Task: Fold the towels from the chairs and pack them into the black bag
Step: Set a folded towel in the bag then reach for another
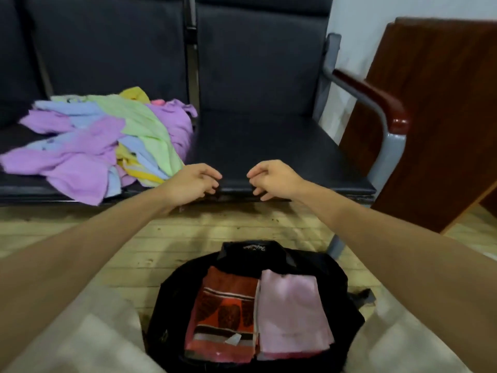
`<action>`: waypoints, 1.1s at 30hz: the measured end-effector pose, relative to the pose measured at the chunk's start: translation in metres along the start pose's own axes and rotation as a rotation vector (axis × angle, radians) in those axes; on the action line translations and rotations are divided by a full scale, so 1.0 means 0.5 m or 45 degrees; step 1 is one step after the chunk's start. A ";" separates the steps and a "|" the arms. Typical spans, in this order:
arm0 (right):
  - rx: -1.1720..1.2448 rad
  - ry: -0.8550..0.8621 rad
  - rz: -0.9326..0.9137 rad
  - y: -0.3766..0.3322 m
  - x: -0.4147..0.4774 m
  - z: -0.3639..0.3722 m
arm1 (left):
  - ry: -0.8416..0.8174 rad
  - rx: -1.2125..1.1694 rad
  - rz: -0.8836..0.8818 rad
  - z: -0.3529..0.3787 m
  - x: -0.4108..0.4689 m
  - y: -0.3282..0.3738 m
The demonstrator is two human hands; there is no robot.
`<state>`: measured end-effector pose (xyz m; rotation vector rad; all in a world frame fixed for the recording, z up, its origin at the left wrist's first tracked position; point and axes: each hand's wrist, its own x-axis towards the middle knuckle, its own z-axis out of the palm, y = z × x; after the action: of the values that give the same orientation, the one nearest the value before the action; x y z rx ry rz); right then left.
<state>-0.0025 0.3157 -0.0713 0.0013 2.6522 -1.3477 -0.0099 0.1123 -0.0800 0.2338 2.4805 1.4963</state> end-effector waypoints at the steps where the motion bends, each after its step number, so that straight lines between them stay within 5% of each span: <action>1: 0.022 0.011 -0.039 -0.028 0.013 0.003 | 0.040 0.016 0.024 -0.032 0.003 0.007; 11: 0.130 -0.050 -0.244 -0.195 0.184 0.169 | 0.520 -0.203 -0.137 -0.242 -0.027 -0.084; 17: -0.111 0.001 -0.189 -0.222 0.271 0.296 | 0.702 -0.610 -0.207 -0.281 -0.045 -0.100; 23: -0.378 0.119 -0.178 -0.191 0.299 0.323 | 0.761 -0.654 -0.226 -0.287 -0.051 -0.112; 33: 0.309 0.372 -0.320 -0.223 0.287 0.248 | 0.708 -0.820 -0.223 -0.232 -0.004 -0.060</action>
<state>-0.1342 0.1394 -0.0749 -0.1175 2.7723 -1.8761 -0.0410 -0.0005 -0.0541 -0.5653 2.1077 2.4065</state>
